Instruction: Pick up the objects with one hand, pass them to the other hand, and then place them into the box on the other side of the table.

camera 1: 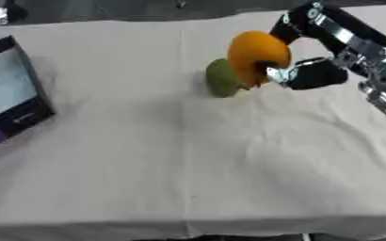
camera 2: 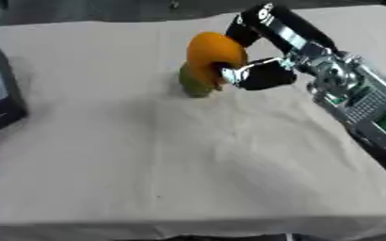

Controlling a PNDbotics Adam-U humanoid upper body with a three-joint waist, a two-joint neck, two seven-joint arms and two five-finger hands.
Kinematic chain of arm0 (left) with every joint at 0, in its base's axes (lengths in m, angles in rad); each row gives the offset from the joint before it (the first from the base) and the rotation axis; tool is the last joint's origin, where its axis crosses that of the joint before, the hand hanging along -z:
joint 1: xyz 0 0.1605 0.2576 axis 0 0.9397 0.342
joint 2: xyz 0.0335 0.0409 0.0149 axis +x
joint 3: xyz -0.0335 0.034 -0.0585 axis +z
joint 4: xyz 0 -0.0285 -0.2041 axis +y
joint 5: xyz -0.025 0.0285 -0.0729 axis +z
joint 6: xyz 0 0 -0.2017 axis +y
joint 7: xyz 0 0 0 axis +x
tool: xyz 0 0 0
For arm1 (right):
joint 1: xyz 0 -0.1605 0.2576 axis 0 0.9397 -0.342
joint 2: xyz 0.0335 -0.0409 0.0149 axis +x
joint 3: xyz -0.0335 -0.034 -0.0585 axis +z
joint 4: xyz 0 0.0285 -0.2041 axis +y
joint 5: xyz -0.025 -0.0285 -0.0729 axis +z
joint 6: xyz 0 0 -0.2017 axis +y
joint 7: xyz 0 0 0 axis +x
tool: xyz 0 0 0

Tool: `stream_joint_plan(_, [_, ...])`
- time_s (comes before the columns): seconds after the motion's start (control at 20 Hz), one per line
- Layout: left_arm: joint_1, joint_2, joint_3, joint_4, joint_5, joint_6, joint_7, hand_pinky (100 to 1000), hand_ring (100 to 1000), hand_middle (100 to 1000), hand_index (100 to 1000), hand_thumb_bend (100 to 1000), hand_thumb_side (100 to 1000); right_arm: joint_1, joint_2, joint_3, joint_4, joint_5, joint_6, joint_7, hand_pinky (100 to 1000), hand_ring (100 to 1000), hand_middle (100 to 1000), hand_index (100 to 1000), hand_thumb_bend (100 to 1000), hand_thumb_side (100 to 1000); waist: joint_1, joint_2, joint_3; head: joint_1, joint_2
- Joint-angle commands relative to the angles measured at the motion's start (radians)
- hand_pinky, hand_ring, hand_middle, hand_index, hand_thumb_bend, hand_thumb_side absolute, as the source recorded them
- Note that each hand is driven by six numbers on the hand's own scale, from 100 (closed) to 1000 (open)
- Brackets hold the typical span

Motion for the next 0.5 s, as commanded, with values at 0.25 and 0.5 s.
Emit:
stream_joint_plan(0.25, [-0.075,-0.014,-0.055,-0.113,0.028,-0.016,-0.133,801,742,753,802,718,445,-0.044,-0.005,0.001,-0.020,-0.037,0.010,-0.042,694,616,469,536,227,100,0.018,-0.041,0.014,-0.009,-0.009])
stream_joint_plan(0.5, [-0.124,-0.051,-0.107,-0.169,0.031,-0.012,-0.221,805,752,771,820,720,440,-0.058,0.007,0.010,-0.020,-0.051,0.028,-0.070,689,616,467,534,225,100,0.023,-0.041,0.026,-0.019,-0.013])
